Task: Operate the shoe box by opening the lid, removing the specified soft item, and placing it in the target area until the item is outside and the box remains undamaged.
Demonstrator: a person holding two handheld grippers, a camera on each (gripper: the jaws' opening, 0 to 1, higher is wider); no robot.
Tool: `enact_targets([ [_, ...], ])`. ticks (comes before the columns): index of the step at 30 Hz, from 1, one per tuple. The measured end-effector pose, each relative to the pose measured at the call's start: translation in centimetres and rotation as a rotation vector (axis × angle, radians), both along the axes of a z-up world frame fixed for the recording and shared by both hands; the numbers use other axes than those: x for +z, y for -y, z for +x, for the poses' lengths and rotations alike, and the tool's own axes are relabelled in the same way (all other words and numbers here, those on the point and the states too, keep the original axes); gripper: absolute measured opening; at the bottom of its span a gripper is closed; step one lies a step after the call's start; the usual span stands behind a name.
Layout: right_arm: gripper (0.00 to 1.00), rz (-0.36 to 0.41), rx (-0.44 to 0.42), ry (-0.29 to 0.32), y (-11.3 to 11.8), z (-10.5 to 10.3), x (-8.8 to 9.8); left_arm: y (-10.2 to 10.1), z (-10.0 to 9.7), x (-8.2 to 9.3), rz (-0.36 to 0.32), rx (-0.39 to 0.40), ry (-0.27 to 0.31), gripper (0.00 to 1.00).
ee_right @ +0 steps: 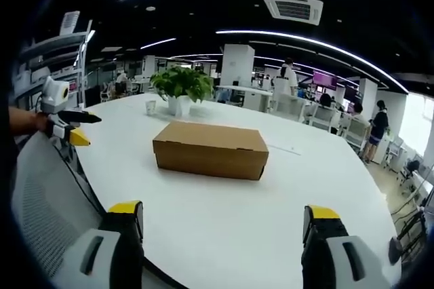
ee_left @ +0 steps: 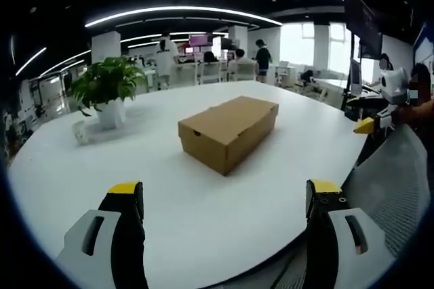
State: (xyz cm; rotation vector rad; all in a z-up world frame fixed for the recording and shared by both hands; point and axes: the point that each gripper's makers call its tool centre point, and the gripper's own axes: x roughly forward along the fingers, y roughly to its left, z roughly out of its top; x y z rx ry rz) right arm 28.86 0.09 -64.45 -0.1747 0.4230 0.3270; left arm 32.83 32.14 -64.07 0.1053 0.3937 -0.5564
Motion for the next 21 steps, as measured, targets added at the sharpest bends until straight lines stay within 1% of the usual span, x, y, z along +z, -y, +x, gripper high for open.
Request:
enact_targets([
  [5, 0.98, -0.024, 0.022, -0.009, -0.1, 0.5, -0.1, 0.2, 0.4, 0.5, 0.004, -0.005, 0.004, 0.99],
  [15, 0.97, -0.045, 0.056, -0.015, -0.6, 1.6, -0.1, 0.1, 0.8, 0.5, 0.02, 0.0, -0.002, 0.99],
  [21, 0.97, -0.053, 0.068, -0.016, -0.5, 2.1, 0.1, 0.4, 1.5, 0.9, 0.022, 0.001, 0.001, 0.99],
])
